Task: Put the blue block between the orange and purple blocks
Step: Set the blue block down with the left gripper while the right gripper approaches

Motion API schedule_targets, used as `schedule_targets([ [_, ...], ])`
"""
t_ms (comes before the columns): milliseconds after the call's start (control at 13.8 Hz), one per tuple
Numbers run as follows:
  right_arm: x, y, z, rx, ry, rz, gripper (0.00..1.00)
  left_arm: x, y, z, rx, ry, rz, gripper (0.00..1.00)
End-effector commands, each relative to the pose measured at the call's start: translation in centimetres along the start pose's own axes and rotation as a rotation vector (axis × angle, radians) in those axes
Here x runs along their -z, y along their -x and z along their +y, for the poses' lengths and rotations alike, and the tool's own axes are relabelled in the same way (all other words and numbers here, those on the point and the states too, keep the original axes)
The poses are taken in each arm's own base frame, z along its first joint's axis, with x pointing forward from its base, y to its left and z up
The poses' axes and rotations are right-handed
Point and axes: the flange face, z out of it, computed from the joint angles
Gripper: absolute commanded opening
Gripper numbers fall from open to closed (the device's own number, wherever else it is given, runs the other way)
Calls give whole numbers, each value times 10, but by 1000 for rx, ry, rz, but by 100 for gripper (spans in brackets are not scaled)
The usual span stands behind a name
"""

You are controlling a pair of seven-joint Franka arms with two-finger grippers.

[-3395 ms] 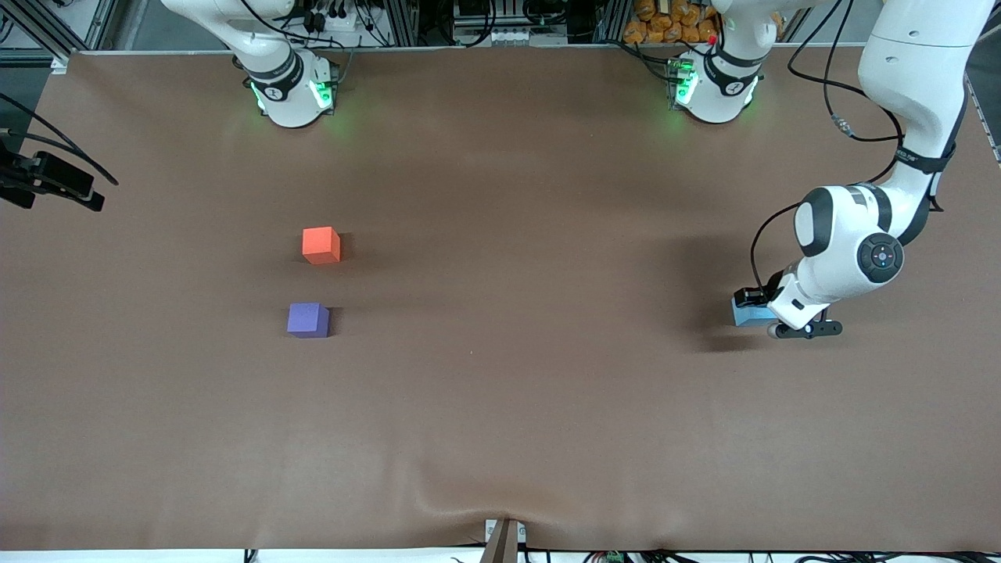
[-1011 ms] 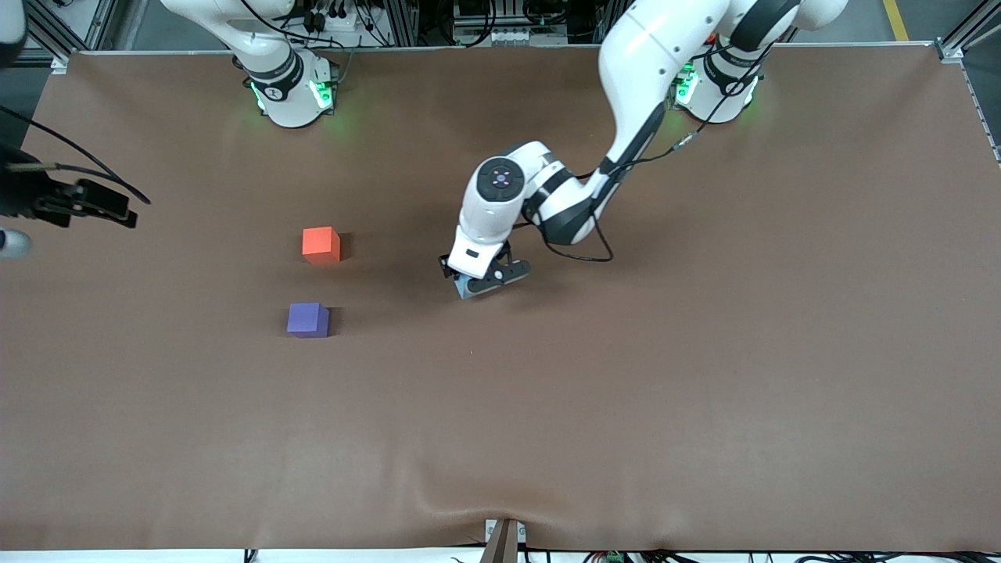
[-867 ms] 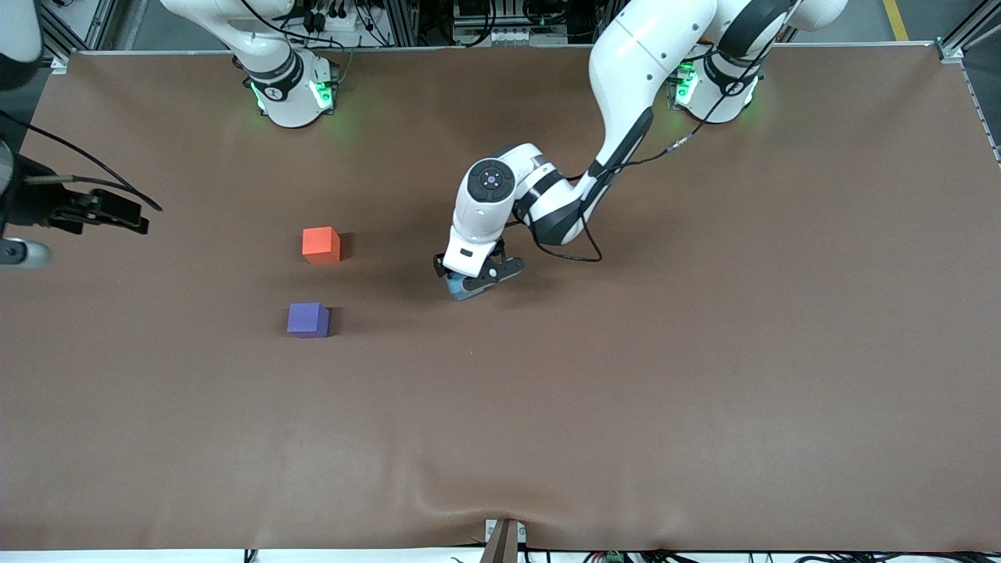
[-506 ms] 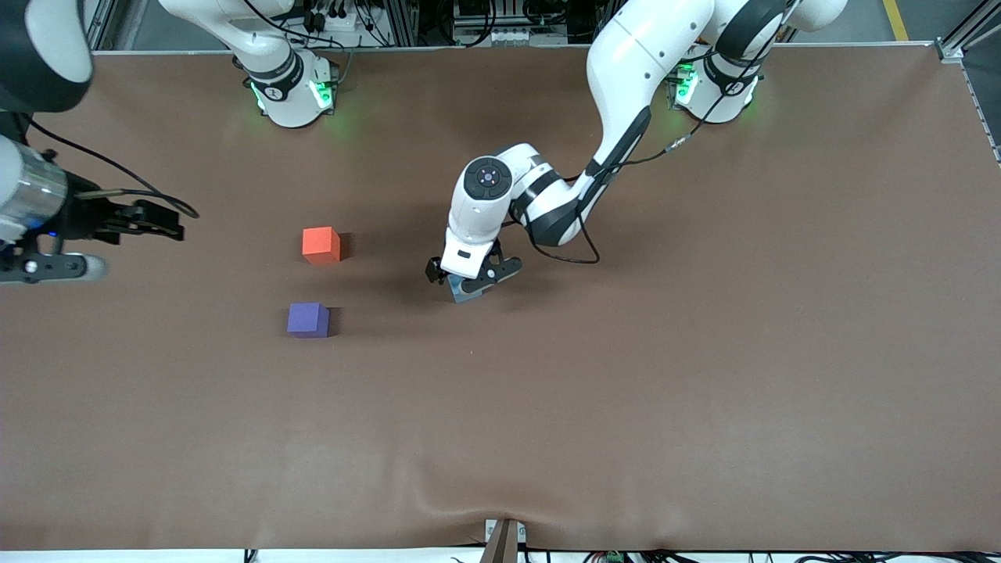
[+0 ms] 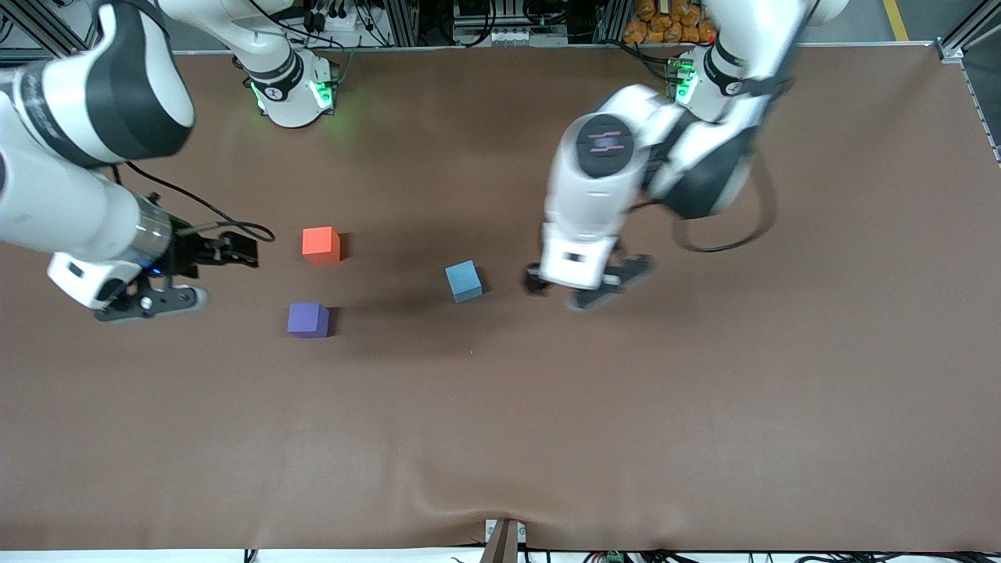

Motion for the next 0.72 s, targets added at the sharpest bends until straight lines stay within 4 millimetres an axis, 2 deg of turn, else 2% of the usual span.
schedule_targets([
  [0,-18,-11,-18,8,-40,-8,100,34,-48,-91,-113,-40,12,100],
  [144,-36,-17,-49,38,-33,-21,100,56,-88,-157,-151,-40,21,100],
  [289,-61,-23,-89,12,-22,-18,100,63,-120,-222,-198,-50,4,100],
  [433,-93,-26,-127,-28,-13,-10,100,71,-135,-277,-245,-56,1,100],
  [650,-138,-27,-177,-41,2,-12,100,91,-148,-331,-354,-57,24,100],
])
